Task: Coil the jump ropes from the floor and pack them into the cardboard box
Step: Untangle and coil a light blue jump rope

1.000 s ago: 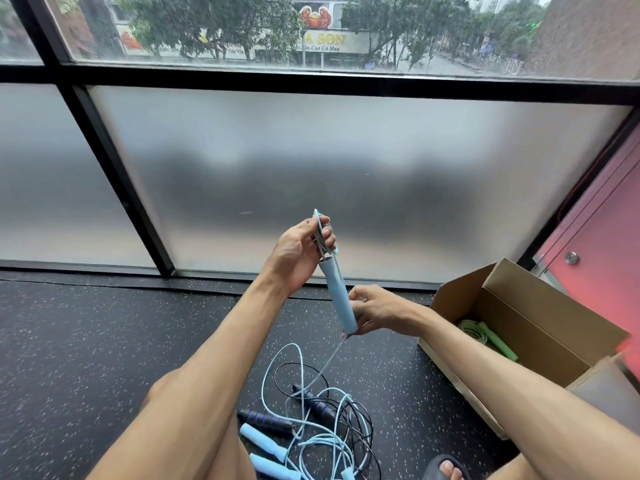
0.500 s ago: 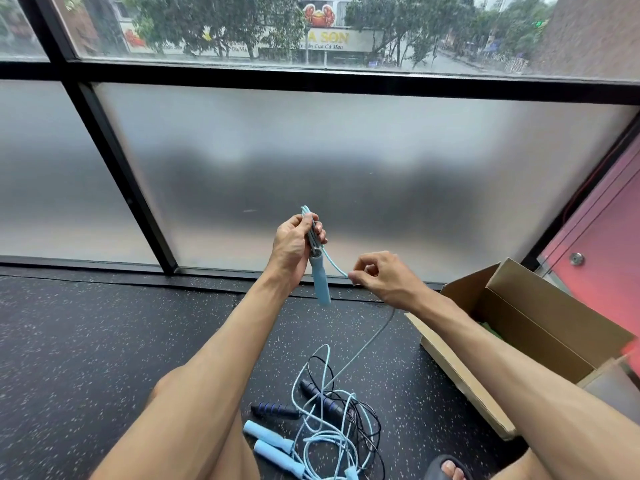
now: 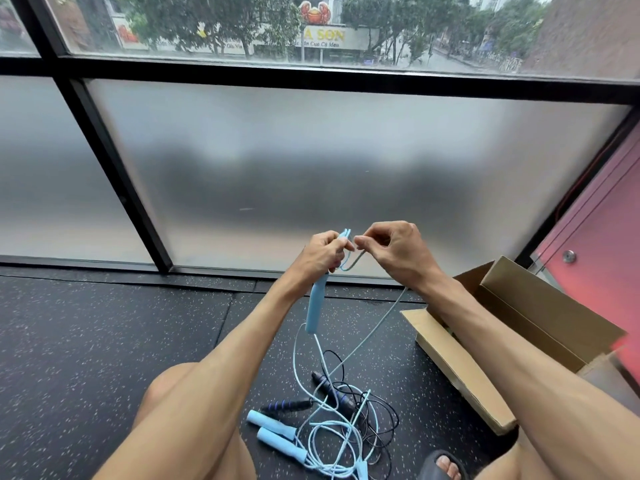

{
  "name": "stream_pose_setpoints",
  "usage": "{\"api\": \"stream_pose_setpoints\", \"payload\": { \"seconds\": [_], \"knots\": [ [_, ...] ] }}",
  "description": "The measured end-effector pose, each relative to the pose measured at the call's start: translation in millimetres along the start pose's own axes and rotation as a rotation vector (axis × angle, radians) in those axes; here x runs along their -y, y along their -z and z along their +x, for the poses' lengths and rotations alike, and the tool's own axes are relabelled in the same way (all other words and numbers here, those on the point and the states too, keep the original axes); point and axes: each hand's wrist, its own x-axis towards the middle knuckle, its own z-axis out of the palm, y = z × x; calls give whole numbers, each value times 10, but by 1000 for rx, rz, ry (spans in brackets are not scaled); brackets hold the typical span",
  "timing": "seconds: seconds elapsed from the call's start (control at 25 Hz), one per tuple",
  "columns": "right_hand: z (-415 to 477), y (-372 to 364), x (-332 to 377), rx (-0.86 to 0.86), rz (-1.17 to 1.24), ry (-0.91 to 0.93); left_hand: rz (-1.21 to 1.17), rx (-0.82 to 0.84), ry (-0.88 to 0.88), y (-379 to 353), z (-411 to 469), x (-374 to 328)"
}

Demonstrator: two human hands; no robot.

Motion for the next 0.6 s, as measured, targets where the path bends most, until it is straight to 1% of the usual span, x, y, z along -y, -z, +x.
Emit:
{"api": "stream_pose_setpoints", "payload": {
  "seconds": [0.12,0.2,0.28,0.48,0.56,0.6],
  "knots": [
    [-31,-67,-19,7,32,-52,98,57,-4,-62,-28,38],
    [-58,-85,-32,35,55,-93,72,9,-39,-91,-22,60],
    [-88,-76,-27,86,75,-132,-75,-88,-29,-50,15,57],
    [-189,-115,-50,168,118,-214,-664,-336,88,187,121,85],
    [-201,-151,-92,174,126,-297,-795,-365,127,228,130,87],
    [-204,-162,-123,184,111,-339,-826,-354,146,237,132,82]
  ]
}}
